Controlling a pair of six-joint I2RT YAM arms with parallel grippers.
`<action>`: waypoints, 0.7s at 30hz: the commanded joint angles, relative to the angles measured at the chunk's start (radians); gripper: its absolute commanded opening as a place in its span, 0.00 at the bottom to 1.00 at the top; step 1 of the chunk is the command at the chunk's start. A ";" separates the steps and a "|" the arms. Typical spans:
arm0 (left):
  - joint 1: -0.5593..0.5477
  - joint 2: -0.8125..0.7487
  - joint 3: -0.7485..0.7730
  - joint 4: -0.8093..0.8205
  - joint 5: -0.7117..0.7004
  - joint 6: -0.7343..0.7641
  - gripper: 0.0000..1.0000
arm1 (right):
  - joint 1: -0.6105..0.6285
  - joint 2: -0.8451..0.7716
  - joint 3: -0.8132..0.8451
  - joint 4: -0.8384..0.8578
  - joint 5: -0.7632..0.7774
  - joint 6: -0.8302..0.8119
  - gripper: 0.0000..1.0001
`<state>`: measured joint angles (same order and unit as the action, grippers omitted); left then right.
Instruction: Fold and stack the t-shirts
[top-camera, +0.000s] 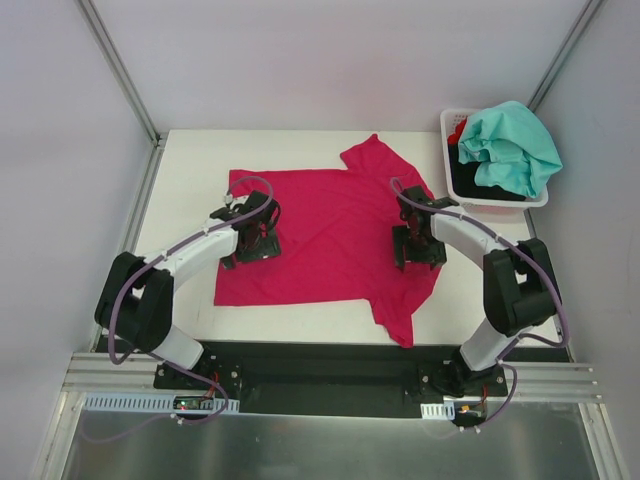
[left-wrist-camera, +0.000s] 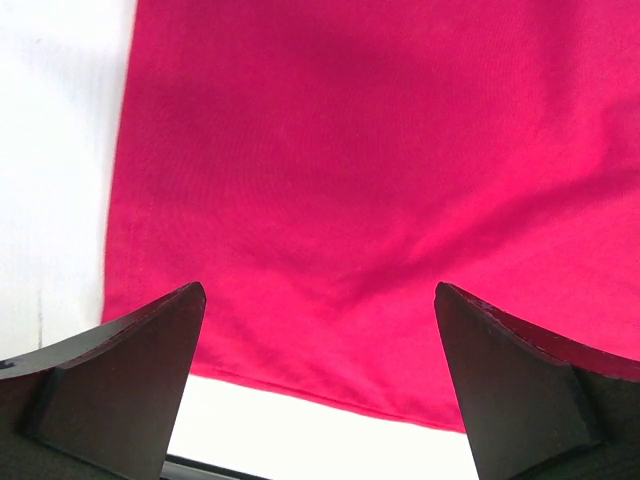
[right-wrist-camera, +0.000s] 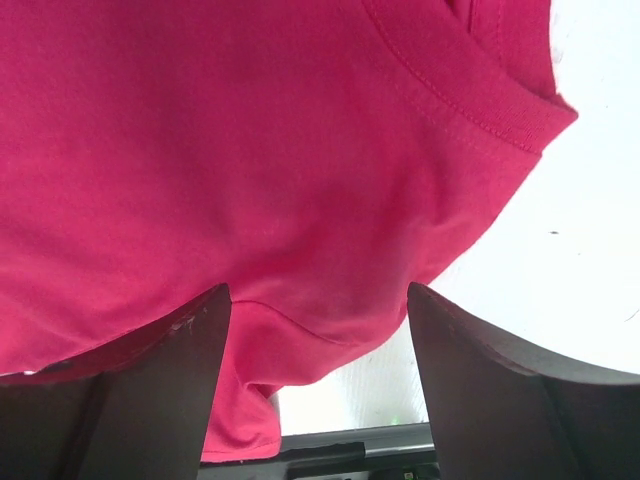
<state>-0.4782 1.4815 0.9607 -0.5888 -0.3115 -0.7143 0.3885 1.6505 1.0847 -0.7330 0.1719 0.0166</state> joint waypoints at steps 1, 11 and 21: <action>-0.005 0.078 0.088 -0.025 0.032 -0.001 0.99 | 0.000 0.025 0.075 -0.039 0.003 -0.010 0.75; 0.006 0.151 0.084 -0.025 0.092 -0.031 0.99 | -0.046 0.034 0.023 0.003 -0.063 -0.044 0.75; 0.021 0.230 0.105 -0.023 0.155 -0.036 0.99 | -0.065 0.063 0.006 0.026 -0.118 -0.037 0.75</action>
<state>-0.4694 1.6863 1.0458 -0.5835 -0.1864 -0.7254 0.3252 1.7111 1.1038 -0.7094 0.0879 -0.0147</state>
